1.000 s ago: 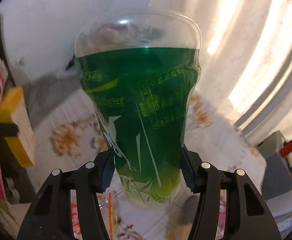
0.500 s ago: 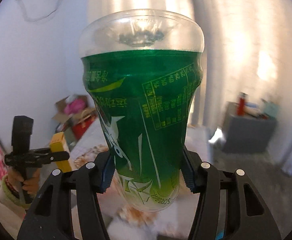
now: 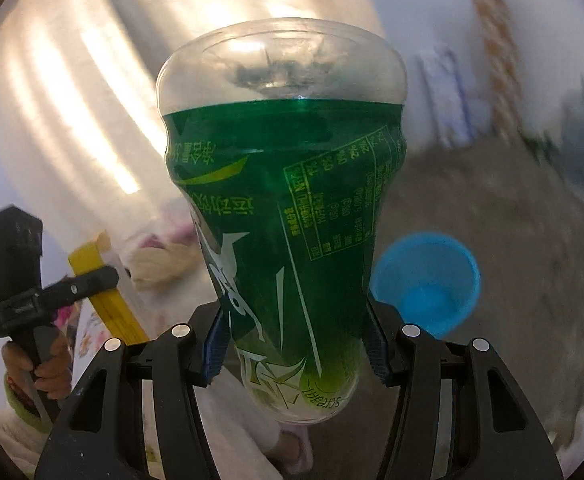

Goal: Collect trash
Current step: 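Carry box and bottle over the blue wastebasket and open both tools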

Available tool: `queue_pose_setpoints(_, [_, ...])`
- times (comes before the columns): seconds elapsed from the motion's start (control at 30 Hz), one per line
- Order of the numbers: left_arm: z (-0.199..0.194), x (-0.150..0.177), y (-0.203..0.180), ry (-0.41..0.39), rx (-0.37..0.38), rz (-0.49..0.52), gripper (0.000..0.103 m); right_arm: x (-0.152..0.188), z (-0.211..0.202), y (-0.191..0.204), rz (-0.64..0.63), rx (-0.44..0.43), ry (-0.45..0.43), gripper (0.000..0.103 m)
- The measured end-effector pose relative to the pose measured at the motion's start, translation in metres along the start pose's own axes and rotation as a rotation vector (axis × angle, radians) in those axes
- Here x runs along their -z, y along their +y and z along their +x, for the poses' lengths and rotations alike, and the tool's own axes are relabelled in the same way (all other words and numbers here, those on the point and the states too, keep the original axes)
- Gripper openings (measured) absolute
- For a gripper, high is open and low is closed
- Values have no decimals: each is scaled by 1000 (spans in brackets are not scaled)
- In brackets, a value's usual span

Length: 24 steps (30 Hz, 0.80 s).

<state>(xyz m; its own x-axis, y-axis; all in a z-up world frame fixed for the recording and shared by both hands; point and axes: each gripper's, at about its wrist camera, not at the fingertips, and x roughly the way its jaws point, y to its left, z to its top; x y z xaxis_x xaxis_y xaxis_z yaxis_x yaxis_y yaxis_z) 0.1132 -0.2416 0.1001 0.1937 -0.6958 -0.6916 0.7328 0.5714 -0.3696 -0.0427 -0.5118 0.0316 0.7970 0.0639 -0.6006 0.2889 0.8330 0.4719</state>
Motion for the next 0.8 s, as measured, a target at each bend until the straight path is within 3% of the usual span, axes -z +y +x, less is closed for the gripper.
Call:
queue_pose_setpoints(0.2, [135,-22,-32,222,-11,15,77,5,61,-77,163,6,127,53])
queue_pose_setpoints(0.4, [259,-44,-26,404,-36,-75,77,-16,118,-154,267,-5,254,53])
queue_pose_setpoints(0.5, [315,-60,-19,466,-22,-151,78,-42,173,-178,290,-11,318,54])
queue_pose_setpoints(0.57, [341,-72,-7,478,-55,-177,86,-45,204,-201,333,9,365,56])
queue_pose_setpoints(0.6, [350,-77,2,468,-115,-196,91,-54,224,-217,346,34,391,60])
queue_pose_setpoints(0.67, [354,-81,17,427,-174,-239,91,-58,260,-239,362,84,437,62])
queue_pose_setpoints(0.8, [345,-79,43,414,-128,-329,91,-53,293,-268,427,114,430,62])
